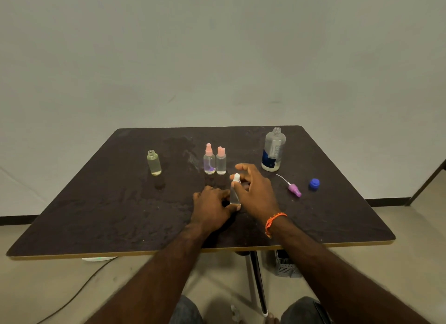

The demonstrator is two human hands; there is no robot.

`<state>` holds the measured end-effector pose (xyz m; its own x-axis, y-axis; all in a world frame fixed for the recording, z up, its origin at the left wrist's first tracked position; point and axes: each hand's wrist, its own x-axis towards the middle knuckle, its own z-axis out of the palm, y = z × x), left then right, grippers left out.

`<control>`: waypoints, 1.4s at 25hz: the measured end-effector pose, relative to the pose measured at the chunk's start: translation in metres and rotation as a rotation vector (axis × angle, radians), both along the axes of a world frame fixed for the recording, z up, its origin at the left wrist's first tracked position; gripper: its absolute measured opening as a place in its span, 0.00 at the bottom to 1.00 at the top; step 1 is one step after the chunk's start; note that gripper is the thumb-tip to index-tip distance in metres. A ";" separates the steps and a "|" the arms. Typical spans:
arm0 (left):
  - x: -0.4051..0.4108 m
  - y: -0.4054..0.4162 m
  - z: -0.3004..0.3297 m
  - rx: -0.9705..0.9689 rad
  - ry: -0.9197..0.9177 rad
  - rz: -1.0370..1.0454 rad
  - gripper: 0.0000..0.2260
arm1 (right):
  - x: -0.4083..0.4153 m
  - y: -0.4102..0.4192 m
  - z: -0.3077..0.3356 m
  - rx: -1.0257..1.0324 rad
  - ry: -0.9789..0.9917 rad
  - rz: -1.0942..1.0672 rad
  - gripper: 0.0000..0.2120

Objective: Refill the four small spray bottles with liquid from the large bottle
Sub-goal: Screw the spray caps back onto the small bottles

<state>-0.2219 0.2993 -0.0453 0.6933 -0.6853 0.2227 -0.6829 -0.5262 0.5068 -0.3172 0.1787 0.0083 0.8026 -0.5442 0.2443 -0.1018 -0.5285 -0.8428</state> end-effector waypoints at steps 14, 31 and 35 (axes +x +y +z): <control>0.019 0.019 0.018 0.138 -0.027 0.077 0.12 | 0.014 0.021 -0.010 -0.018 0.107 -0.111 0.14; 0.141 0.009 0.022 0.212 -0.031 0.231 0.09 | 0.128 0.050 -0.022 -0.071 0.131 0.055 0.20; 0.156 0.000 0.021 0.224 -0.016 0.237 0.08 | 0.138 0.048 -0.026 -0.048 0.152 0.078 0.22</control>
<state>-0.0664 0.2993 -0.0242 0.8372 -0.5383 0.0965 -0.5347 -0.7687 0.3510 -0.1789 0.2263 -0.0181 0.8714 -0.4698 0.1413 -0.1832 -0.5788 -0.7946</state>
